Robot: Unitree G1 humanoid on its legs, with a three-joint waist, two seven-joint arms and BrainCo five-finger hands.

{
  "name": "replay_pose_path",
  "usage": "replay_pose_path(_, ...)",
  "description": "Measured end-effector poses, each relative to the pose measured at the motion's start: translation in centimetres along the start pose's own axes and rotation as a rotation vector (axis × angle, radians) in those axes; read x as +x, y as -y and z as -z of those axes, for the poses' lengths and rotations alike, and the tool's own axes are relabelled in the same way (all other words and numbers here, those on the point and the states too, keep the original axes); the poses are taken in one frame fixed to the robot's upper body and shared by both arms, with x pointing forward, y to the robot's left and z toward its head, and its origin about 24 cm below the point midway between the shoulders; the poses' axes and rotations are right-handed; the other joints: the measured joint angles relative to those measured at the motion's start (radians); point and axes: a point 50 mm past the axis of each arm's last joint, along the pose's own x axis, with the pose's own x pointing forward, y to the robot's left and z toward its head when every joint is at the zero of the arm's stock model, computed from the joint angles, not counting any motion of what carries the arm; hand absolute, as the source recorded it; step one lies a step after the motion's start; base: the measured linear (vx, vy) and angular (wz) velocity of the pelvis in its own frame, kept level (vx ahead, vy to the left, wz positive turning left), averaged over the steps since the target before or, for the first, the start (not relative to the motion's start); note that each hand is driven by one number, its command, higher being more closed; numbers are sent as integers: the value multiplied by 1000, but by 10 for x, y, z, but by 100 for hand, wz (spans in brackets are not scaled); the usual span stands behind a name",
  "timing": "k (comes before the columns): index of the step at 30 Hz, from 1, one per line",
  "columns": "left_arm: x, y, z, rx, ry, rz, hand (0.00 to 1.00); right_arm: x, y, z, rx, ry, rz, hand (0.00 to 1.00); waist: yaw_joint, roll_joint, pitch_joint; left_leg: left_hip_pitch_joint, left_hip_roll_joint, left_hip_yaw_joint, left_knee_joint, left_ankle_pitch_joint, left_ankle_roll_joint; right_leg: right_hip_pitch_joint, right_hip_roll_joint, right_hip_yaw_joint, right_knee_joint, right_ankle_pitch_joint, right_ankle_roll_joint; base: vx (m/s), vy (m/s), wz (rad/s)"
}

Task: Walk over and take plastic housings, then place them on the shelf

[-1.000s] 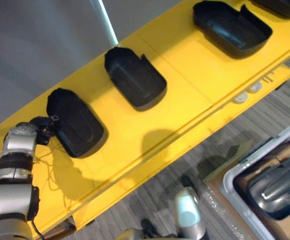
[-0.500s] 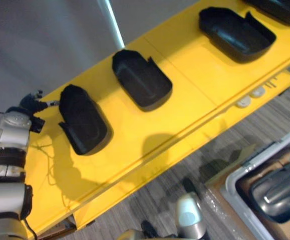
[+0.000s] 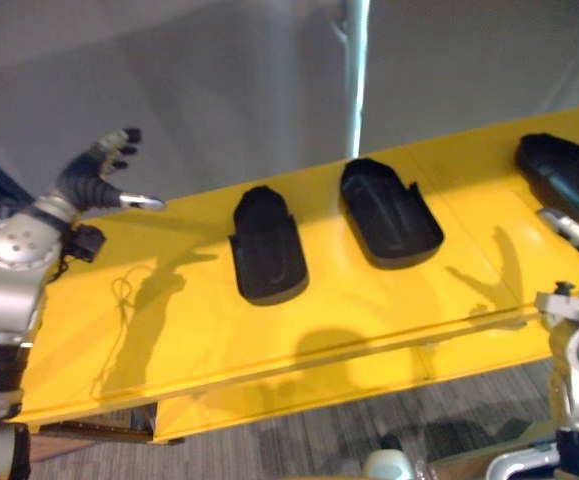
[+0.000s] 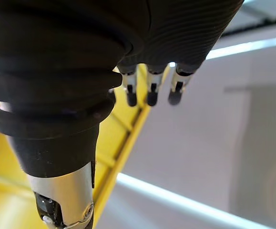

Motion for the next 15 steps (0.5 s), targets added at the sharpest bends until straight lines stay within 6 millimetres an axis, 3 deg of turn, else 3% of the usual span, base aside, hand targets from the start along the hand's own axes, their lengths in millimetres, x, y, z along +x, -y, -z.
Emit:
replay_pose_path(3, -27, -20, -10, -27, 139, -206, 0, -9, 1, 5, 8, -34, 36, 0, 27, -12, -28, -10, -1, -28, 1, 3, 0, 19, -4, -29, -15, 0, 0, 12, -22, 30)
replay_pose_path(4, -51, -19, -12, -63, 214, -308, 0, -19, 1, 10, 1, -69, 60, 0, 43, -21, -48, -12, 0, -49, 1, 4, -1, 35, -4, -54, -26, 0, 0, 10, -19, 33)
replay_pose_path(8, -102, 5, -9, -59, 273, -502, 0, -37, -7, 18, 24, -129, 121, 0, 89, -52, -62, -16, -2, -85, 2, 8, -3, 66, -4, -89, -40, 0, -2, -1, -17, 28)
replay_pose_path(9, -140, 14, -15, 24, 311, -891, 0, -49, -19, 20, 60, -167, 175, 0, 105, -76, -43, -72, 10, -97, 74, -33, -1, 66, 0, -106, -59, 8, -17, -13, -12, 17)
replay_pose_path(15, -143, 18, -16, -1, 308, -910, 0, -51, -18, 20, 58, -171, 174, 0, 101, -86, -27, -73, 11, -93, 78, -34, -1, 63, 1, -101, -59, 8, -17, 0, 0, -1)
